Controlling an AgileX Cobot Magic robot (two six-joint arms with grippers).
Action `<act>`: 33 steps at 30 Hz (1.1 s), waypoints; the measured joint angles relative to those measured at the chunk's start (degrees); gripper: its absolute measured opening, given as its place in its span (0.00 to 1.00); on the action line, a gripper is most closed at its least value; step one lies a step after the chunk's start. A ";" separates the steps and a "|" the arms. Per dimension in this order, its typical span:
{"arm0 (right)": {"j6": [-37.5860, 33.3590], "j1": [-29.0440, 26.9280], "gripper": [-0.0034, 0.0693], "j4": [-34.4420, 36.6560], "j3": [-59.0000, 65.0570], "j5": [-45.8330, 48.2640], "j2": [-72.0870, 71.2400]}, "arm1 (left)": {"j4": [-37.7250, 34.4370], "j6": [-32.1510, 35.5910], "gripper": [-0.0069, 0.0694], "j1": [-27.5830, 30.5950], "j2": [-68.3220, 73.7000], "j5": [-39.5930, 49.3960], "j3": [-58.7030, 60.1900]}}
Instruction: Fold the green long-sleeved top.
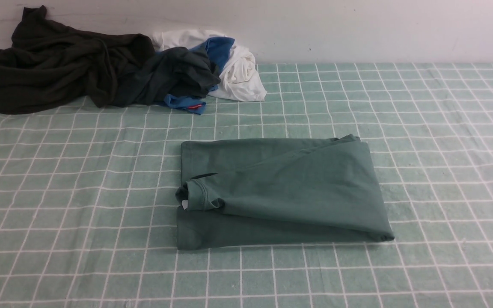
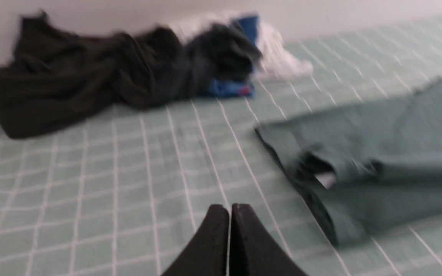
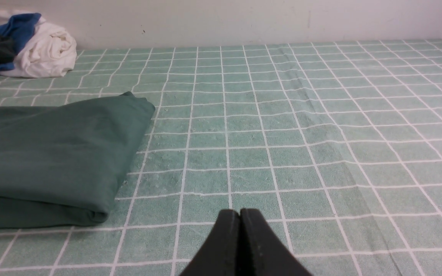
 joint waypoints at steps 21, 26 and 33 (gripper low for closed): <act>0.00 0.00 0.03 -0.17 0.00 0.06 0.00 | 0.16 0.01 0.09 7.16 -5.24 -1.26 15.03; 0.00 0.00 0.03 -0.17 0.00 0.06 0.00 | 0.10 0.01 0.09 7.16 -5.24 -1.26 15.03; 0.00 0.00 0.03 -0.17 0.00 0.06 0.00 | 0.05 0.01 0.09 7.16 -5.24 -1.26 15.03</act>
